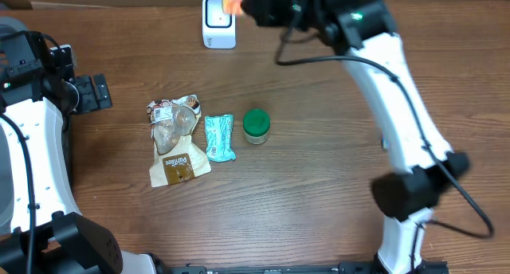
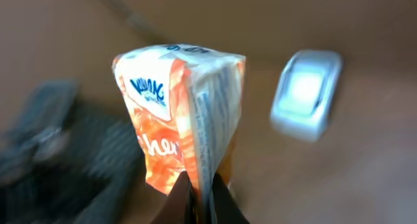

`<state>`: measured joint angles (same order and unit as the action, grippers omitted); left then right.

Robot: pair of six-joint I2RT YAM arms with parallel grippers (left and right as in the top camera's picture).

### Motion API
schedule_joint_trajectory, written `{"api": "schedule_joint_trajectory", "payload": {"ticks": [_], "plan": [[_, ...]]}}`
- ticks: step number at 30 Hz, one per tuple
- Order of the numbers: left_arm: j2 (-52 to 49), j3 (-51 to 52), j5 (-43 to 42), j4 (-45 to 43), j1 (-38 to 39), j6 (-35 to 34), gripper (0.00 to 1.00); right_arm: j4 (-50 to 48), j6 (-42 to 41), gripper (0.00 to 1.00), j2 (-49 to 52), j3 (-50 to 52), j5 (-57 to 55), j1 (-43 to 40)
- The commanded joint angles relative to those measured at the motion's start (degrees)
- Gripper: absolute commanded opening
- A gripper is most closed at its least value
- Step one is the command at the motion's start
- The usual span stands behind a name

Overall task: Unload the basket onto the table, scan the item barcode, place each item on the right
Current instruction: 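Hold the orange box in front of the white scanner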

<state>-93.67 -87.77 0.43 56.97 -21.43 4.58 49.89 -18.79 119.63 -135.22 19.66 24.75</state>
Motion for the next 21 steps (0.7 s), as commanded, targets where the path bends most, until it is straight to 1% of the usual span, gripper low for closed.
{"api": "schedule_joint_trajectory", "payload": {"ticks": [1,2,5,9,10,12,15,21], "plan": [[0.31,0.31,0.37,-0.24,-0.63,-0.76,0.99,-6.69,12.52,0.04,5.84,-4.61,-27.98,3.02],[0.31,0.31,0.39,-0.24,-0.63,-0.76,0.99,-10.23,16.37,0.04,7.54,-4.61,-32.87,4.04],[0.31,0.31,0.39,-0.24,-0.63,-0.76,0.99,-18.51,28.17,0.04,12.15,-4.61,-41.00,6.36],[0.31,0.31,0.37,-0.24,-0.63,-0.76,1.00,-27.65,47.87,0.04,19.08,-4.61,-42.12,8.00],[0.31,0.31,0.37,-0.24,-0.63,-0.76,1.00,-31.43,56.98,0.04,22.53,-4.61,-42.12,8.31],[0.31,0.31,0.37,-0.24,-0.63,-0.76,1.00,-33.81,65.35,0.04,25.79,-4.59,-42.12,8.35],[0.31,0.31,0.39,-0.24,-0.63,-0.76,1.00,-35.74,71.12,0.04,29.59,-4.57,-42.12,8.35],[0.31,0.31,0.37,-0.24,-0.63,-0.76,1.00,-36.13,71.78,0.04,31.91,-4.57,-42.16,8.11]]}}
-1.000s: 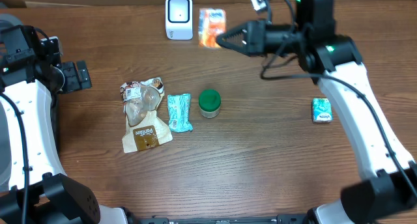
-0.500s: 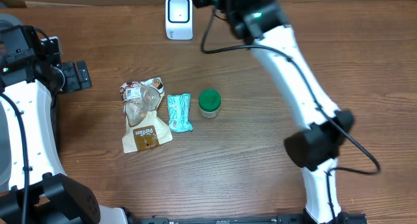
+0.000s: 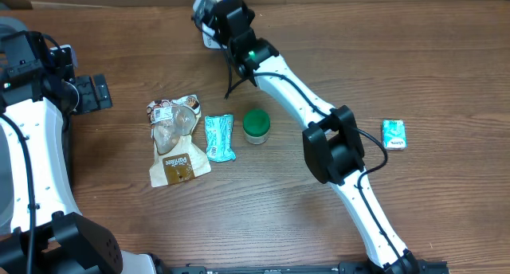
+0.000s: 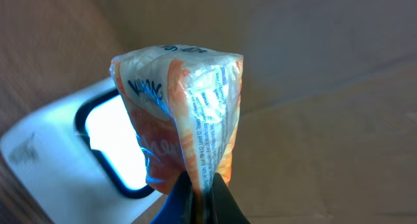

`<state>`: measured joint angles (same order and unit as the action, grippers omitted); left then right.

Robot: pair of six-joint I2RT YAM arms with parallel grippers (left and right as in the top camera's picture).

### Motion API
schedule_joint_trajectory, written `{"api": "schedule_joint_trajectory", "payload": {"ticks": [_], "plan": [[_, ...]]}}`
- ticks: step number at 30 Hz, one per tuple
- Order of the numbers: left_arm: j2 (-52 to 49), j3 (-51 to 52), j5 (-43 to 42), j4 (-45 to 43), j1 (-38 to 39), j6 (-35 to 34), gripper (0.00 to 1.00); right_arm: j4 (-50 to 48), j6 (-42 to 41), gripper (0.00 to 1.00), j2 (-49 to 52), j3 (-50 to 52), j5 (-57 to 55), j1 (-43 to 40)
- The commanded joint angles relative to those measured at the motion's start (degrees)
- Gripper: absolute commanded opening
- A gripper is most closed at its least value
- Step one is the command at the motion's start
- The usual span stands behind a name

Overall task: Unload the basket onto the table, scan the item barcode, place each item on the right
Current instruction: 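Hold the orange box in front of the white scanner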

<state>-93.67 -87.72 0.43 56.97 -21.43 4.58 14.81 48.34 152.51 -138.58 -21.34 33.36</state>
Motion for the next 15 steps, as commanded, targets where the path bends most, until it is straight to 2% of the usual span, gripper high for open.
{"api": "schedule_joint_trajectory", "payload": {"ticks": [1,7,15], "plan": [[0.31,0.26,0.39,-0.24,-0.63,-0.76,0.99,-1.05,4.66,0.04,-0.96,-1.20,-1.14,-0.55],[0.31,0.26,0.39,-0.24,-0.63,-0.76,1.00,-1.05,3.26,0.04,-1.11,-1.20,-1.14,-0.17],[0.31,0.26,0.37,-0.24,-0.63,-0.76,1.00,2.47,-13.29,0.04,-7.89,-1.22,-0.15,-0.44]]}}
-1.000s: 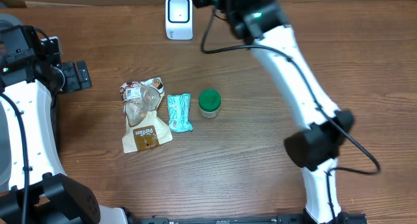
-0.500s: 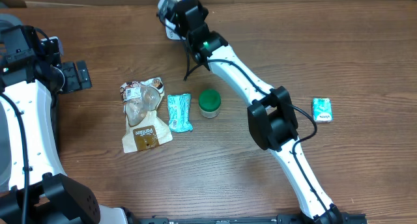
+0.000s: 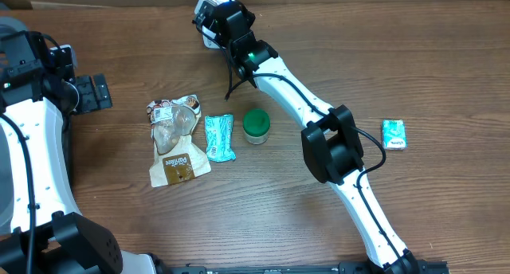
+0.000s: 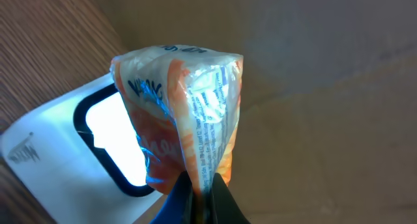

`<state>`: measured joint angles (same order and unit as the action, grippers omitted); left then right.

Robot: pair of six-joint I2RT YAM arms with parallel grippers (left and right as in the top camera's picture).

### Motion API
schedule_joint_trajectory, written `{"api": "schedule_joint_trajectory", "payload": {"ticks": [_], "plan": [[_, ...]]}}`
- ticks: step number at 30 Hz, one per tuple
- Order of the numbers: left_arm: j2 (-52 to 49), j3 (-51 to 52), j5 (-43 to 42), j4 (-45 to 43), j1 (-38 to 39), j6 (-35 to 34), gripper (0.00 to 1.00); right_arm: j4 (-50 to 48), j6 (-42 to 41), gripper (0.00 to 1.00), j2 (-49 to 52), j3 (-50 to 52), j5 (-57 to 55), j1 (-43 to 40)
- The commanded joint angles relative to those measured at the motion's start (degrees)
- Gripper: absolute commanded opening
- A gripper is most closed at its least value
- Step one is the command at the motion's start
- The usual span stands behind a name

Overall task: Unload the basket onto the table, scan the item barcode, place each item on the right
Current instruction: 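Hold the orange box in front of the white scanner, then carry the orange box right and release it beside the teal pack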

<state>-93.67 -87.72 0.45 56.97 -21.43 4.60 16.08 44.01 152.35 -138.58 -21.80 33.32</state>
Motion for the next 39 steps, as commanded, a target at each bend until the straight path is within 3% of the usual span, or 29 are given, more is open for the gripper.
{"api": "schedule_joint_trajectory", "payload": {"ticks": [1,8,10,13,19,23,29,39], "plan": [[0.31,0.26,0.35,-0.24,-0.63,-0.79,1.00,2.82,-10.78,0.04,-9.09,-1.22,1.11,-0.48],[0.31,0.26,0.37,-0.24,-0.63,-0.79,1.00,21.24,-35.19,0.04,-22.67,-1.22,16.46,-2.14],[0.31,0.26,0.35,-0.24,-0.63,-0.79,1.00,29.49,-44.85,0.04,-27.74,-1.22,22.58,-3.56],[0.31,0.26,0.35,-0.24,-0.63,-0.79,1.00,40.44,-52.68,0.04,-33.16,-1.22,28.04,-6.21],[0.31,0.26,0.35,-0.24,-0.63,-0.79,0.99,61.53,-55.93,0.04,-38.27,-1.22,30.21,-13.92],[0.31,0.26,0.35,-0.24,-0.63,-0.81,1.00,73.61,-56.00,0.04,-37.11,0.20,25.27,-19.80],[0.31,0.26,0.37,-0.24,-0.63,-0.79,1.00,76.56,-55.98,0.04,-36.33,11.87,18.32,-26.77],[0.31,0.26,0.35,-0.26,-0.63,-0.79,0.99,66.95,-55.56,0.04,-36.33,38.07,15.85,-35.15]]}}
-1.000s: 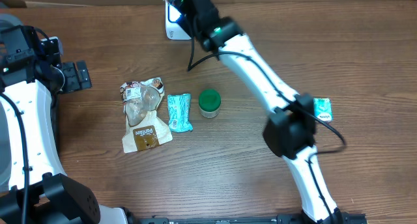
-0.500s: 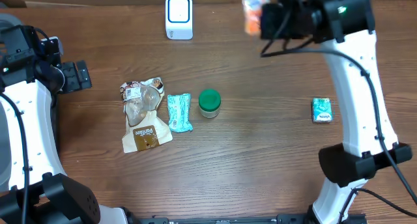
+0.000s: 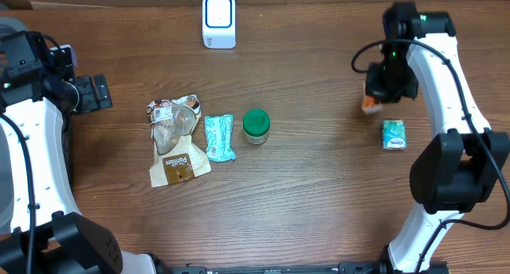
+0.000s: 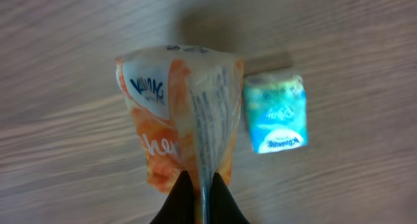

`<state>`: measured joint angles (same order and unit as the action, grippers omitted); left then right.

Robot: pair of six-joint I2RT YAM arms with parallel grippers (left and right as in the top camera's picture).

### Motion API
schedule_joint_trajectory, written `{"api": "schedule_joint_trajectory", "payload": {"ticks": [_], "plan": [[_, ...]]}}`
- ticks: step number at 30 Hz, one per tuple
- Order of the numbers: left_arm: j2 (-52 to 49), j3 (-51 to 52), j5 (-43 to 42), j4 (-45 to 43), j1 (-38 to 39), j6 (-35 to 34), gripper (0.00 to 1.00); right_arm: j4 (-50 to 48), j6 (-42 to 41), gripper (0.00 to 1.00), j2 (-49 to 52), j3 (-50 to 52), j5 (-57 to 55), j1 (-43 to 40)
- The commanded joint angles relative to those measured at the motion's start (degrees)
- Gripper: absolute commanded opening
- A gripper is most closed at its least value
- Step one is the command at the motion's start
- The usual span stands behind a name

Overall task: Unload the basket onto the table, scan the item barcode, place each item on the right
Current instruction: 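Carry the orange box right and release it beside the teal pack, then reach the right gripper down over the green-lidded jar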

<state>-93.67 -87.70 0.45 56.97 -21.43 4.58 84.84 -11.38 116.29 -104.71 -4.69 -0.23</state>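
Observation:
My right gripper (image 4: 202, 199) is shut on the seam of an orange-and-white tissue packet (image 4: 176, 113), holding it above the wooden table on the right side. In the overhead view only an orange corner of the packet (image 3: 368, 107) shows below the right gripper (image 3: 388, 84). The white barcode scanner (image 3: 218, 21) stands at the back centre, far from the packet. My left gripper (image 3: 92, 92) rests at the left edge, with nothing near it; its jaws are not clear to read.
A teal tissue pack (image 3: 394, 135) lies on the table just right of the held packet, also seen as the teal pack (image 4: 275, 113). Left of centre lie a brown snack bag (image 3: 175, 142), a teal packet (image 3: 219, 137) and a green-lidded jar (image 3: 256, 125).
The right gripper, still shut on the orange packet, was at the scanner's window at the back and is now over the right side of the table beside the teal pack. The scanner is uncovered.
The right gripper held the orange packet just right of the scanner, then against its lit window at the following two moments. Now the packet is held over the right of the table by the teal pack. The left arm has stayed still.

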Motion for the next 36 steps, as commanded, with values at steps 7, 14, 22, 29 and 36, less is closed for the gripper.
{"api": "schedule_joint_trajectory", "payload": {"ticks": [7,14,22,29,36], "plan": [[0.31,0.24,0.35,-0.24,-0.63,-0.76,0.99,-4.02,-0.13,0.24,-0.26,9.14,-1.29,-3.23],[0.31,0.24,0.37,-0.24,-0.63,-0.76,0.99,0.20,8.87,0.43,-0.28,4.76,-4.07,-3.15],[0.31,0.24,0.35,-0.24,-0.63,-0.76,1.00,1.75,21.00,0.53,-0.28,-9.60,6.40,4.50],[0.31,0.24,0.35,-0.24,-0.63,-0.76,1.00,-9.84,34.29,0.75,0.37,-10.05,2.86,23.71],[0.31,0.24,0.35,-0.26,-0.63,-0.76,0.99,-13.25,41.35,0.93,3.34,-10.01,3.30,34.84]]}}
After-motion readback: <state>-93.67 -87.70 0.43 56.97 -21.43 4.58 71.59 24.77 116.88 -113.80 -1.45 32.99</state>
